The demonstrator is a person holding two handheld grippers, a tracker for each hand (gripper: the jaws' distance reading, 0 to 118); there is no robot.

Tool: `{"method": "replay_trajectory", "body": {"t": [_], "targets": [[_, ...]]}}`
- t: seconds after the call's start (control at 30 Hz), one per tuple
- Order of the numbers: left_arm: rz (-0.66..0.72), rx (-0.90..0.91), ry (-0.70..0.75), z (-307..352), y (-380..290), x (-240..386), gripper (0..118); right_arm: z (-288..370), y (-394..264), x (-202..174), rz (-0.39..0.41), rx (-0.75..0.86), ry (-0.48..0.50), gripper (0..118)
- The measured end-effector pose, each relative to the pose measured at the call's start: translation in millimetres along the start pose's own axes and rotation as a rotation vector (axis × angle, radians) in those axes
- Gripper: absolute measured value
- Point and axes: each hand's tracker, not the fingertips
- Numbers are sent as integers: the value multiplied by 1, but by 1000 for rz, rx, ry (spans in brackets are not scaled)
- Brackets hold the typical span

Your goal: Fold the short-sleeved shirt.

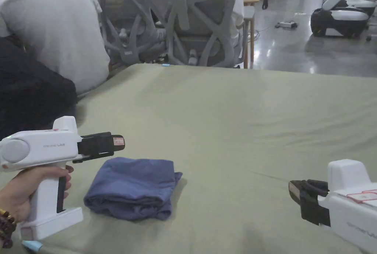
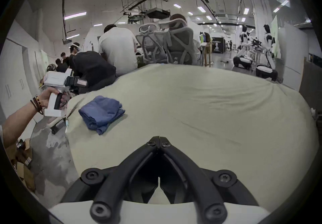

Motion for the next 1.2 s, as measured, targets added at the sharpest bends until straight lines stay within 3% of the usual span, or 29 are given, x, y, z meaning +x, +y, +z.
{"method": "replay_trajectory", "body": {"t": [0.03,0.07,0.1,0.27,0.4,0.53,0.63,0.8,0.9,1.03,1.1,1.2], "targets": [[-9,43,-32,8,4,31,77,11,4,6,-4,23,-16,0],[-23,128,-50,6,11,65,31,22,8,12,-3,42,-38,0],[-56,188,-50,-7,10,80,0,36,11,18,4,65,-74,0],[-272,346,-74,-43,-56,185,0,109,8,54,-20,158,-211,0],[-407,390,-62,-69,-135,271,0,155,-4,82,14,195,-370,0],[-434,454,-129,-69,-182,344,0,196,-28,109,38,306,-489,0],[-510,526,-51,-104,-205,345,0,213,-55,119,50,339,-615,0],[-448,487,-45,-99,-227,363,0,228,-91,116,101,311,-623,3],[-539,532,42,-122,-240,331,0,236,-107,108,51,363,-644,3],[-447,535,-9,-96,-242,352,0,241,-113,102,-8,392,-734,3],[-428,538,33,-104,-240,343,0,243,-113,102,3,400,-725,3],[-428,500,63,-108,-247,328,11,245,-111,101,1,407,-723,3]]}}
